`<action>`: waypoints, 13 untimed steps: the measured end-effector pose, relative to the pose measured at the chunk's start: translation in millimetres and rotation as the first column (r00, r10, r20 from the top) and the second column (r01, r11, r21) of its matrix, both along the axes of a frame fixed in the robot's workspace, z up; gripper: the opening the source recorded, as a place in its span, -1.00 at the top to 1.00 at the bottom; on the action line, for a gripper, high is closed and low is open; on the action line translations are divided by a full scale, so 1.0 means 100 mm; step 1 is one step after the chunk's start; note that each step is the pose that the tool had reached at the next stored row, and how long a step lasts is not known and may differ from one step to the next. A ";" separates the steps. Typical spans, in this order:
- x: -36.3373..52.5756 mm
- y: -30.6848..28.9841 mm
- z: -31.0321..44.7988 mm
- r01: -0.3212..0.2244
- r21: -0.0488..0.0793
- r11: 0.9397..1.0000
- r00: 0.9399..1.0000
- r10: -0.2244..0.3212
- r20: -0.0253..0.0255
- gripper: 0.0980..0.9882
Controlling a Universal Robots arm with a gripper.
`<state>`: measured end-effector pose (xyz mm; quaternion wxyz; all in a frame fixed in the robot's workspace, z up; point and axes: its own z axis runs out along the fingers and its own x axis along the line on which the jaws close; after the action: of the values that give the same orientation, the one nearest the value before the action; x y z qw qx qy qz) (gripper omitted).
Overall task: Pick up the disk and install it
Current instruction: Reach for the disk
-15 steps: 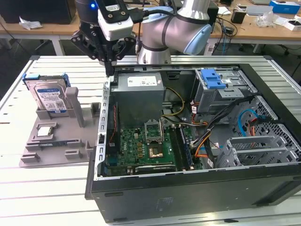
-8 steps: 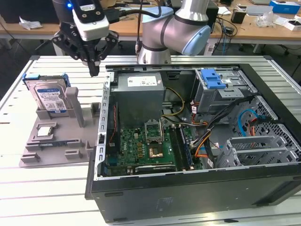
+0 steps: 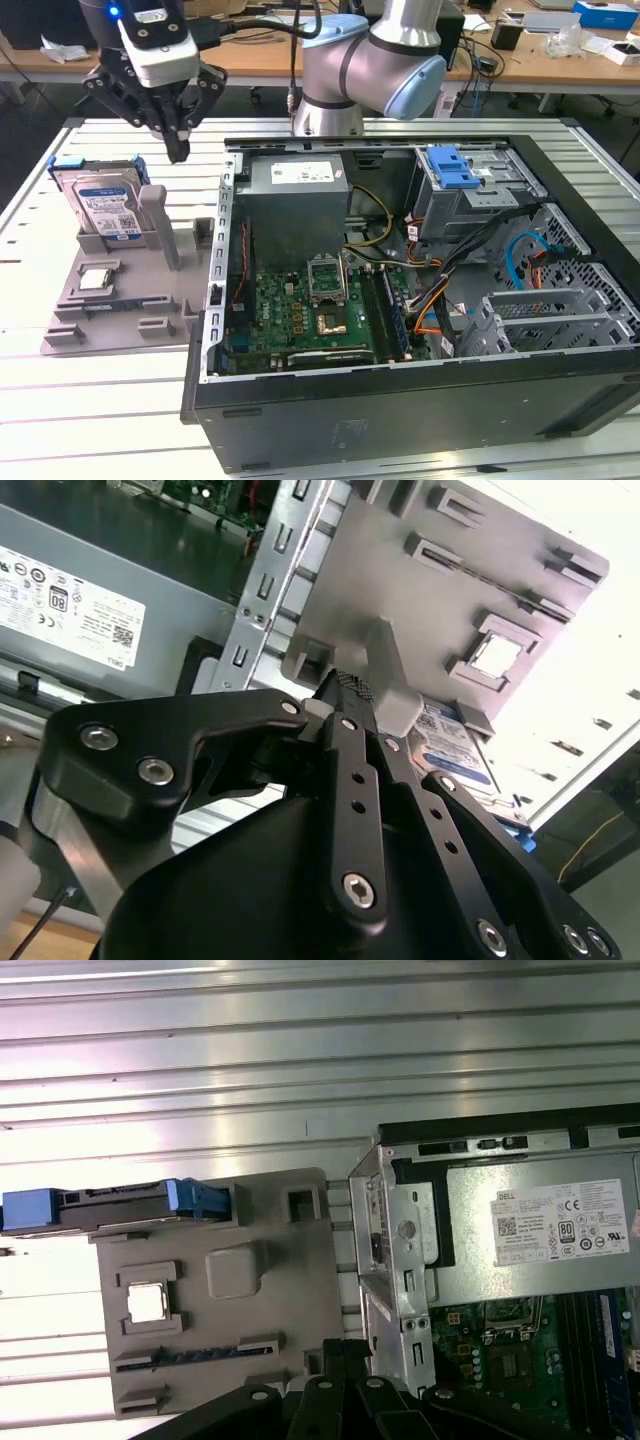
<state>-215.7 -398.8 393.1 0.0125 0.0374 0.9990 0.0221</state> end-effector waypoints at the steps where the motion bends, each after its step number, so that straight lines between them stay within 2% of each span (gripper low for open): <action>1: -0.019 0.000 0.000 0.000 0.000 1.000 1.000 0.000 0.000 0.98; 4: -0.128 0.000 0.000 0.000 0.000 1.000 1.000 0.000 0.000 0.98; 13: -0.369 0.000 0.000 0.000 0.000 1.000 1.000 0.000 0.000 0.98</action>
<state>-252.6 -398.8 393.0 0.0125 0.0374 0.9990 0.0221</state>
